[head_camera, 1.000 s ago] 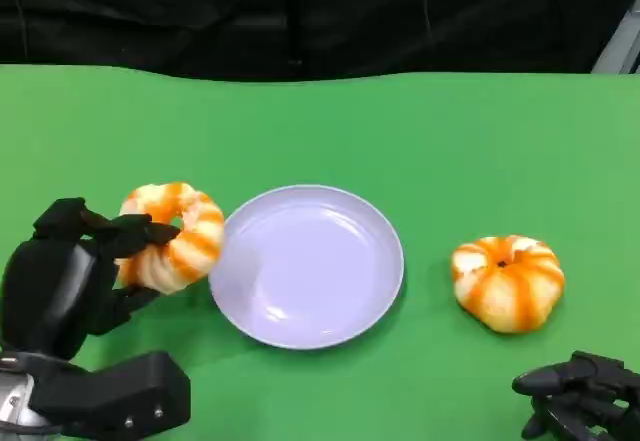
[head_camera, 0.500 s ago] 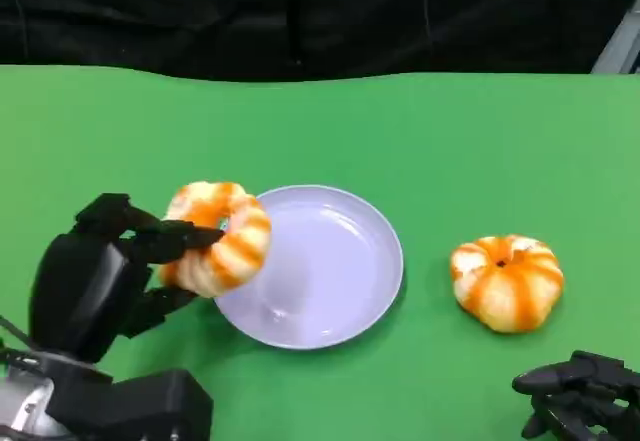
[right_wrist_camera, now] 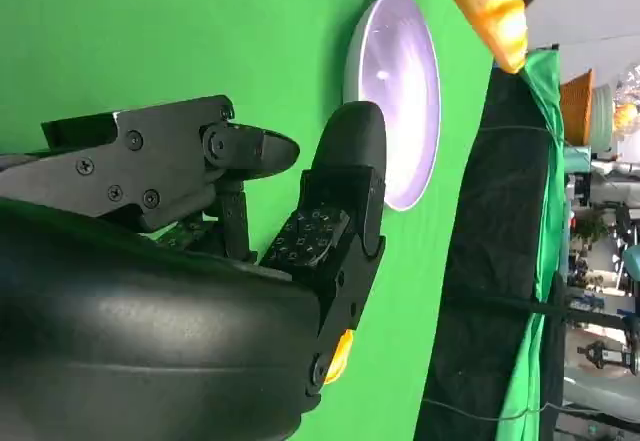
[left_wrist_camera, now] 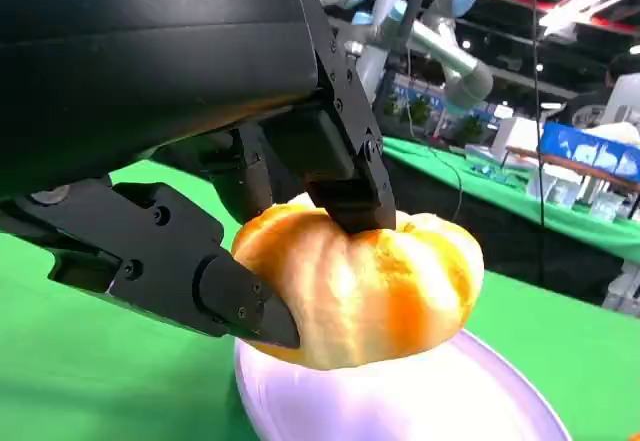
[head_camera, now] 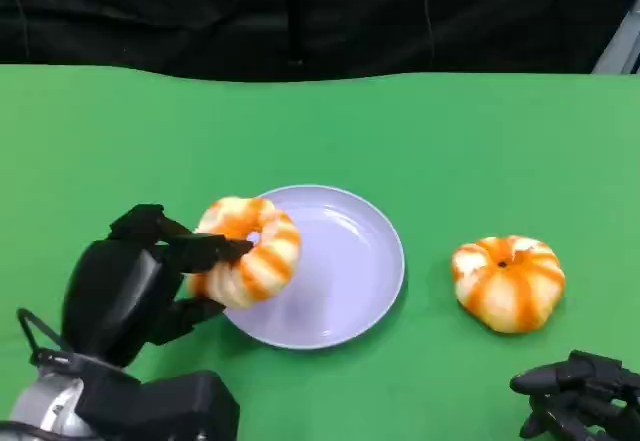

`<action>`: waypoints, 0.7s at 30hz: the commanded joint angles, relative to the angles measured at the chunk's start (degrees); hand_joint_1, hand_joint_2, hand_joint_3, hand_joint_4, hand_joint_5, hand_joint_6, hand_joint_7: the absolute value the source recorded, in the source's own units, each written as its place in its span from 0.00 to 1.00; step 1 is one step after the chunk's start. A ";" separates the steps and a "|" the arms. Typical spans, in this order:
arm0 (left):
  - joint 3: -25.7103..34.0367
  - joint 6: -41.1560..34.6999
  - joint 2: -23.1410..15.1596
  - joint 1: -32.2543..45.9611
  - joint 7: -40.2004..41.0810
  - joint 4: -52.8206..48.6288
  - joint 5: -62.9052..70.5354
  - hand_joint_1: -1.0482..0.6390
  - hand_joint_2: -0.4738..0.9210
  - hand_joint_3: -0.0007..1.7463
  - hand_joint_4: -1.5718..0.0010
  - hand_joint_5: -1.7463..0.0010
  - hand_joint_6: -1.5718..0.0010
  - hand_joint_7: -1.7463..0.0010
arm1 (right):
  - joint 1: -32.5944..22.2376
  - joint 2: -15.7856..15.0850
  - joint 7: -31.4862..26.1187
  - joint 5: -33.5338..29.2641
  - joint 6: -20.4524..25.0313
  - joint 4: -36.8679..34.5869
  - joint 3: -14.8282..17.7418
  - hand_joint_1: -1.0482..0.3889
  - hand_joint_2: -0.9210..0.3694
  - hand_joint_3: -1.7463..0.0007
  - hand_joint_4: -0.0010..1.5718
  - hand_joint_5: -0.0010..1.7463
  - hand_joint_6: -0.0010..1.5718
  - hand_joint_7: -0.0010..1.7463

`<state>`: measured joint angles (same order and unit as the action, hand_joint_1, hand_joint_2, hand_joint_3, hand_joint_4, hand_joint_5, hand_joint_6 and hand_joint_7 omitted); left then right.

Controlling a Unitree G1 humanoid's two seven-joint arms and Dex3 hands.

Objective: Grasp the bread from the table and place it into the plate.

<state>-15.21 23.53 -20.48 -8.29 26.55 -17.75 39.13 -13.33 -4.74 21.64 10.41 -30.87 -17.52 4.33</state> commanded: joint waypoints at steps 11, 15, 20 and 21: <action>-4.01 1.03 2.58 -8.90 -2.09 -9.95 1.12 0.59 0.98 0.00 0.61 0.36 0.20 0.96 | -0.42 -0.22 -1.18 -0.35 -0.21 0.95 -0.31 0.74 0.00 0.78 0.46 0.77 0.62 0.31; -4.49 1.67 3.02 -10.14 -1.38 -12.13 1.18 0.60 0.98 0.00 0.60 0.36 0.20 0.97 | -0.40 -0.27 -1.18 -0.27 -0.47 0.90 -0.42 0.73 0.00 0.77 0.46 0.77 0.62 0.31; -5.39 1.24 3.99 -12.06 -1.82 -14.91 1.53 0.59 0.98 0.00 0.61 0.37 0.20 0.97 | -0.42 -0.21 -1.57 -0.36 0.33 1.18 -0.53 0.73 0.00 0.77 0.46 0.77 0.62 0.31; -5.61 1.50 4.08 -12.48 -1.59 -15.68 1.61 0.59 0.98 0.00 0.60 0.37 0.20 0.98 | -0.38 -0.19 -1.57 -0.33 0.28 1.11 -0.56 0.73 0.00 0.78 0.46 0.77 0.62 0.31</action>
<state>-20.48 24.87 -16.33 -19.01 24.55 -31.87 40.39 -13.54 -4.65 20.42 10.31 -30.84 -16.80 3.65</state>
